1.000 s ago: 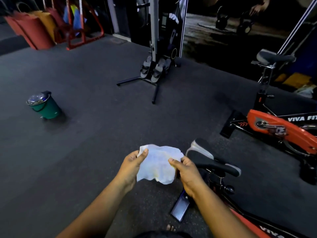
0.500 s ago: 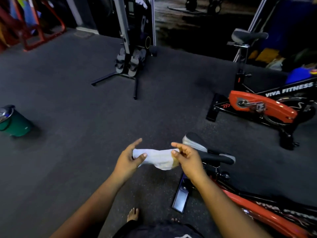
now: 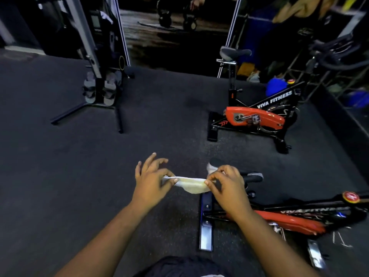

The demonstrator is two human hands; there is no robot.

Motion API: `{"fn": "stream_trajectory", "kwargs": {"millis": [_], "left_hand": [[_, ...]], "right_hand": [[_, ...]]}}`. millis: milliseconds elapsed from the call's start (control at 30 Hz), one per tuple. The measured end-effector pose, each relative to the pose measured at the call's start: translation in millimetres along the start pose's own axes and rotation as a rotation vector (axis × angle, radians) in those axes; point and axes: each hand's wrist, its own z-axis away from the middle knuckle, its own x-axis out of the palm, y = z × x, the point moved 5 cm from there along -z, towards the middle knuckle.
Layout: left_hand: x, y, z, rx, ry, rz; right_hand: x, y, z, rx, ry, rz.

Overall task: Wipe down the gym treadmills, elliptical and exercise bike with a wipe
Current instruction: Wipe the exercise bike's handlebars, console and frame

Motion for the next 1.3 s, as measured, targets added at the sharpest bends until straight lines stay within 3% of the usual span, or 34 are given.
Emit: {"fn": "stream_trajectory", "kwargs": {"millis": [67, 167, 233, 300, 367, 433, 533, 600, 633, 833, 1067, 1167, 1300], "left_hand": [[-2.8, 4.9, -11.0, 0.096, -0.132, 0.067], [-9.0, 24.0, -26.7, 0.295, -0.392, 0.119], [-14.1, 34.9, -36.3, 0.353, -0.439, 0.127], [-20.6, 39.4, -46.4, 0.329, -0.398, 0.185], [-28.8, 38.0, -55.1, 0.176, -0.300, 0.401], [-23.5, 29.3, -54.5, -0.084, -0.255, 0.682], [25.5, 24.7, -23.3, -0.393, -0.555, 0.787], [60.6, 33.7, 0.9, -0.486, -0.767, 0.819], [73.4, 38.7, 6.4, -0.517, -0.781, 0.865], [86.8, 74.3, -33.5, -0.475, -0.539, 0.966], [64.0, 125.9, -82.0, -0.177, -0.432, 0.923], [86.4, 132.9, -82.5, -0.257, -0.444, 0.909], [128.5, 131.0, -69.3, -0.579, -0.471, 1.036]], "right_hand": [[1.6, -9.1, 4.4, -0.032, -0.072, 0.045], [8.6, -36.5, -1.8, -0.047, -0.325, -0.083], [17.0, -49.7, -7.1, 0.015, -0.467, -0.151], [21.2, -53.1, -9.9, 0.086, -0.466, -0.179], [20.2, -45.4, -8.1, 0.215, -0.393, -0.356], [17.3, -34.8, -3.4, 0.409, -0.296, -0.653], [22.7, -21.2, 10.0, 0.647, -0.196, -1.041], [26.9, -13.2, 15.9, 0.730, -0.154, -1.150], [27.5, -10.3, 17.9, 0.758, -0.142, -1.180], [1.1, 28.4, 9.9, 0.754, -0.062, -1.152], [-70.5, 64.4, -17.6, 0.290, 0.059, -0.898], [-70.2, 89.3, -17.8, 0.222, 0.075, -0.807], [-45.4, 123.7, -7.9, 0.369, 0.107, -0.821]]}}
